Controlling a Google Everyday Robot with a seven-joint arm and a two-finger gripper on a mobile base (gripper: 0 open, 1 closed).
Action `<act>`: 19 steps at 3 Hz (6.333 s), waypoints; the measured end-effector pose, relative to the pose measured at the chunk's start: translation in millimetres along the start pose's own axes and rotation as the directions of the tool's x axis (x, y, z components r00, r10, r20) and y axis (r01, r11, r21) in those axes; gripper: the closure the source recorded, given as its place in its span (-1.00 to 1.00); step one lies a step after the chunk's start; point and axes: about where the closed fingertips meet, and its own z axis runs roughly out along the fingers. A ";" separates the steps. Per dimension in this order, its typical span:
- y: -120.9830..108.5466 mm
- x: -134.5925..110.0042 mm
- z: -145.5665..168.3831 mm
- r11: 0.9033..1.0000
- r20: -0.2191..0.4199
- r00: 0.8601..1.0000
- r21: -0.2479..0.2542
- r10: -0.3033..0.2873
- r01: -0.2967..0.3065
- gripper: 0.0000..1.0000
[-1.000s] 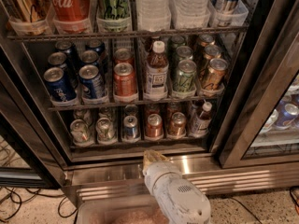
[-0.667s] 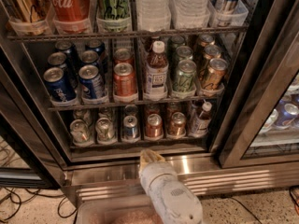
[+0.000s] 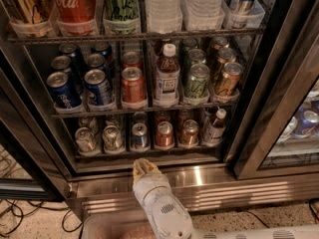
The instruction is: Pick 7up can from bottom shelf of fridge
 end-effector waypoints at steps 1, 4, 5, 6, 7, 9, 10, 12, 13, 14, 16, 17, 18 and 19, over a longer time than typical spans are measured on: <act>0.0 0.0 0.0 1.000 0.000 1.000 0.000 0.000 0.000 1.00; -6.8 4.2 43.8 0.979 -0.065 0.982 -0.114 -0.180 0.172 1.00; -18.9 5.3 56.3 0.974 -0.105 0.973 -0.112 -0.207 0.195 1.00; -19.2 5.0 56.7 0.974 -0.104 0.972 -0.113 -0.209 0.197 1.00; -31.3 4.3 62.0 0.968 -0.119 0.964 -0.109 -0.237 0.225 1.00; -53.9 2.5 71.9 0.956 -0.156 0.946 -0.117 -0.285 0.269 1.00; -61.3 1.2 75.9 0.952 -0.173 0.939 -0.128 -0.297 0.277 1.00; -74.7 -2.9 86.6 0.946 -0.222 0.925 -0.174 -0.307 0.272 1.00; -76.9 -4.1 89.6 0.948 -0.247 0.922 -0.191 -0.299 0.256 1.00; -75.7 -4.1 91.5 0.950 -0.272 0.918 -0.203 -0.288 0.238 1.00; -68.7 -9.2 95.0 0.964 -0.300 0.925 -0.198 -0.234 0.179 1.00; -65.2 -10.8 96.0 0.968 -0.306 0.928 -0.198 -0.210 0.154 1.00; -63.4 -10.2 97.4 0.971 -0.315 0.929 -0.193 -0.197 0.140 0.64; -63.1 -7.8 98.5 0.973 -0.324 0.926 -0.189 -0.192 0.135 0.30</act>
Offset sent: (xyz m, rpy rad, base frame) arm 0.0227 0.0093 -0.0013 -0.1817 -0.0813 -0.0892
